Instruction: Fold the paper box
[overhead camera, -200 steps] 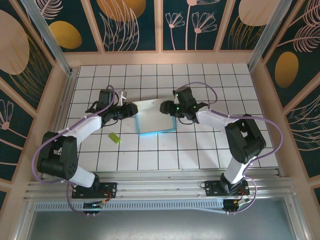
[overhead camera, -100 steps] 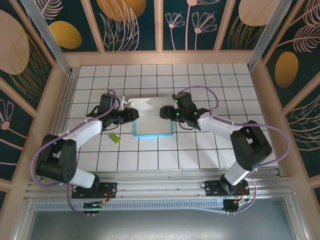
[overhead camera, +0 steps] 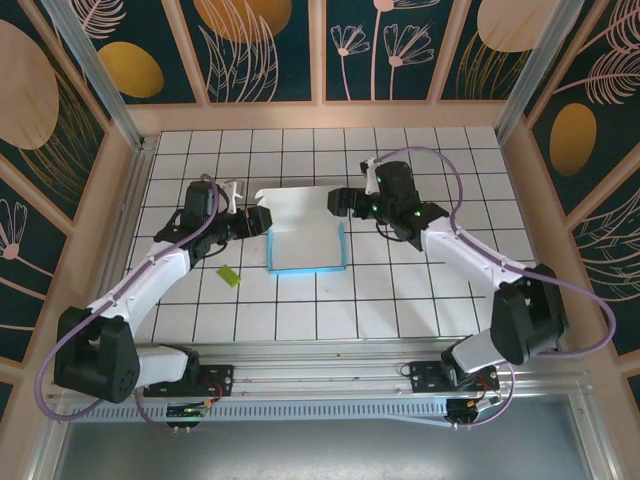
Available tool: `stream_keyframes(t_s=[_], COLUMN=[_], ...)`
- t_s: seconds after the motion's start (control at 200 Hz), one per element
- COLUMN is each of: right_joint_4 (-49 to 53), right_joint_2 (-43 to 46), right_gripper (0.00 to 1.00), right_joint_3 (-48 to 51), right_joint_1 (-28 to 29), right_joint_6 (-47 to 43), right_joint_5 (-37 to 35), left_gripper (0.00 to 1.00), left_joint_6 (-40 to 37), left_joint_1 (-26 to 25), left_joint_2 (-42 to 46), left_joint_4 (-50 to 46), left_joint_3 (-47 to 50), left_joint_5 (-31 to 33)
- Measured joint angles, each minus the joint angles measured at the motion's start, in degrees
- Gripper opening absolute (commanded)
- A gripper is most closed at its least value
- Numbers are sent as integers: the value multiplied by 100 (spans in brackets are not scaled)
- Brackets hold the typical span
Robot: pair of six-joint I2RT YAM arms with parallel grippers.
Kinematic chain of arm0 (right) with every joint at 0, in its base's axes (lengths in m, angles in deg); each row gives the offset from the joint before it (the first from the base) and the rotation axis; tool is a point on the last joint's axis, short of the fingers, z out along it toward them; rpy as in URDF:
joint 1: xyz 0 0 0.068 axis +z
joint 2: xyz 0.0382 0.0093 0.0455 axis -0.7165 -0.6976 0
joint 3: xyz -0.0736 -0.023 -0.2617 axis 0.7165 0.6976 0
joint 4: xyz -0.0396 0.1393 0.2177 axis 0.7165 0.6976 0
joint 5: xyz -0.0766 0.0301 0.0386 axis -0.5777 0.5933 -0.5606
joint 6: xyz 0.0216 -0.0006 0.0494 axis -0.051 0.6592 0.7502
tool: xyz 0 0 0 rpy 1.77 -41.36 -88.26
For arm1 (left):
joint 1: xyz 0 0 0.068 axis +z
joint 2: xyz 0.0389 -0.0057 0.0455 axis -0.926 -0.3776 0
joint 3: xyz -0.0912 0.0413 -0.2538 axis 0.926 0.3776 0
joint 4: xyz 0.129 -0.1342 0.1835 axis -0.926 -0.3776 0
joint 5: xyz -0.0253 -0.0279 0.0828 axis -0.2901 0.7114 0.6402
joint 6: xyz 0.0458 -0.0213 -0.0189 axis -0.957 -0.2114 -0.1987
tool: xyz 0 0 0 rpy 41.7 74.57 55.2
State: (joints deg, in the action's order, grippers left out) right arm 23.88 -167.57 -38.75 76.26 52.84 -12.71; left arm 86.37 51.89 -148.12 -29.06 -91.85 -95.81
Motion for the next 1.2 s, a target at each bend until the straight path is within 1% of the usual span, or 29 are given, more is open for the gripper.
stream_keyframes(t_s=[0.09,0.26,0.365,0.531,0.626,0.696,0.771,0.831,1.011,1.201], right_joint_4=[146,398,535,682,730,745,769,772,789,789], right_joint_2=[-339,-796,-905,-975,-1010,-1043,-1058,-1060,-1064,-1080], right_gripper=[81,76,68,51,46,42,39,37,32,31], right_joint_3=[-345,-675,-713,-822,-885,-920,-922,-925,-933,-935], right_joint_1=[-31,-31,-31,-31,-31,-31,-31,-31,-31,-24], right_joint_6=[-142,-341,-437,-625,-660,-695,-726,-756,-802,-798], right_joint_5=[157,214,184,105,101,98,81,70,61,61], left_gripper=[68,68,64,55,49,43,39,38,38,38], left_joint_6=[-210,-664,-874,-1128,-1235,-1279,-1314,-1325,-1325,-1307], left_joint_1=[0,0,0,0,0,0,0,0,0,0], left_joint_2=[-249,-907,-1274,-1620,-1729,-1803,-1856,-1869,-1869,-1858], left_joint_4=[-275,-584,-750,-968,-1058,-1099,-1119,-1134,-1161,-1093], left_joint_3=[-439,-1178,-1471,-1687,-1797,-1891,-1952,-1954,-1954,-1871], left_joint_5=[278,417,417,417,380,330,308,299,275,157])
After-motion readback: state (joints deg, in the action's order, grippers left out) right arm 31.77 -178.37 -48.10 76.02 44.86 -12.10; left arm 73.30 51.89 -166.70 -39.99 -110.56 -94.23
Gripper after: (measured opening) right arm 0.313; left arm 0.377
